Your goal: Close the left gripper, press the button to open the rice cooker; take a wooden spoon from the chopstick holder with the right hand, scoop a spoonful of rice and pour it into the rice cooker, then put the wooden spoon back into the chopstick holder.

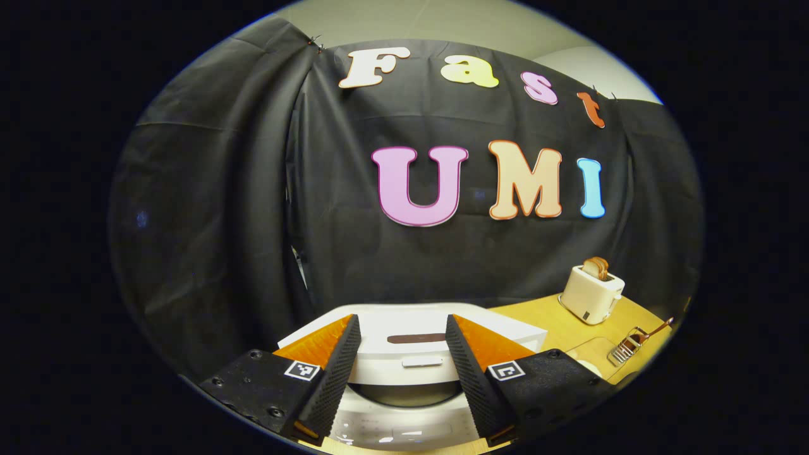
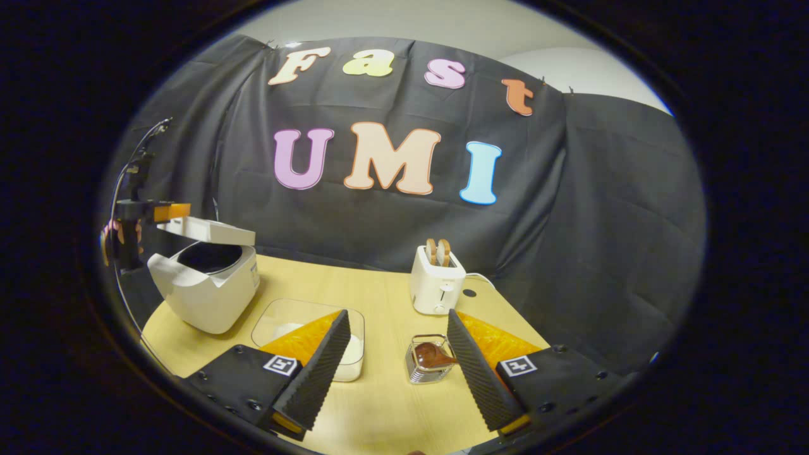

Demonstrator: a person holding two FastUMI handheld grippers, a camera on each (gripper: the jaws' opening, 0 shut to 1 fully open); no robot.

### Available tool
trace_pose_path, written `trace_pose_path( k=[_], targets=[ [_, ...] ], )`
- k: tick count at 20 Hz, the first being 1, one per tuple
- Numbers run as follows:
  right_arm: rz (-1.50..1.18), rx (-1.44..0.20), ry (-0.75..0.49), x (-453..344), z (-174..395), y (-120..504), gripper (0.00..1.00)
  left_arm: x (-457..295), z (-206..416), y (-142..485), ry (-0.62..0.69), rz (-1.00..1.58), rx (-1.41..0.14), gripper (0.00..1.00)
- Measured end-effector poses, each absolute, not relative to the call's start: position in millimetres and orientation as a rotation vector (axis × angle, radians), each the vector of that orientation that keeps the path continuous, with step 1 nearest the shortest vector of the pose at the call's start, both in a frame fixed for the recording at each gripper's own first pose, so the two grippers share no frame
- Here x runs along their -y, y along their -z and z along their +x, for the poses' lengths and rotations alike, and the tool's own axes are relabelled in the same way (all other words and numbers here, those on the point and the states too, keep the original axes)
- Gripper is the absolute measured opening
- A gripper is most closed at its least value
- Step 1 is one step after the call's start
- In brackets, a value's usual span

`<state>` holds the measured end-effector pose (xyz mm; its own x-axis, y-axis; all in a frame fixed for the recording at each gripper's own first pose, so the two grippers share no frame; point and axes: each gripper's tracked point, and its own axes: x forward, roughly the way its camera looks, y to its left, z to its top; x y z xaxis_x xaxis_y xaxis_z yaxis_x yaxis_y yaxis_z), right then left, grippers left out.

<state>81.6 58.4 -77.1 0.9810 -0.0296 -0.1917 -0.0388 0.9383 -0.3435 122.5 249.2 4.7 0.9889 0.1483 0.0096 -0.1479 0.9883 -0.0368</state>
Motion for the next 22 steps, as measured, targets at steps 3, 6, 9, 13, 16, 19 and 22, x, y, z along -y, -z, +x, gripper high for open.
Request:
trace_pose_path(
  k=[3,6,9,13,16,19,22],
  targets=[
    [-0.36,-0.197,-0.013,-63,84,78,0.94,-247,117,16,-0.146,-0.048,0.011,0.81],
    [-0.37,-0.201,-0.02,-68,83,79,0.94,-245,117,43,-0.137,-0.044,-0.005,0.8],
    [-0.377,-0.2,-0.023,-70,83,79,0.94,-244,119,72,-0.131,-0.06,-0.079,0.81],
    [-0.378,-0.21,-0.023,-72,79,83,0.94,-243,120,78,-0.14,-0.025,-0.05,0.81],
    [-0.374,-0.219,-0.024,-73,77,86,0.94,-243,122,80,-0.135,-0.039,-0.028,0.81],
    [-0.371,-0.214,-0.025,-76,77,87,0.96,-243,121,81,-0.127,-0.021,-0.037,0.8],
    [-0.355,-0.199,-0.029,-80,76,83,0.99,-243,120,79,-0.125,-0.02,-0.044,0.8]
  ],
)
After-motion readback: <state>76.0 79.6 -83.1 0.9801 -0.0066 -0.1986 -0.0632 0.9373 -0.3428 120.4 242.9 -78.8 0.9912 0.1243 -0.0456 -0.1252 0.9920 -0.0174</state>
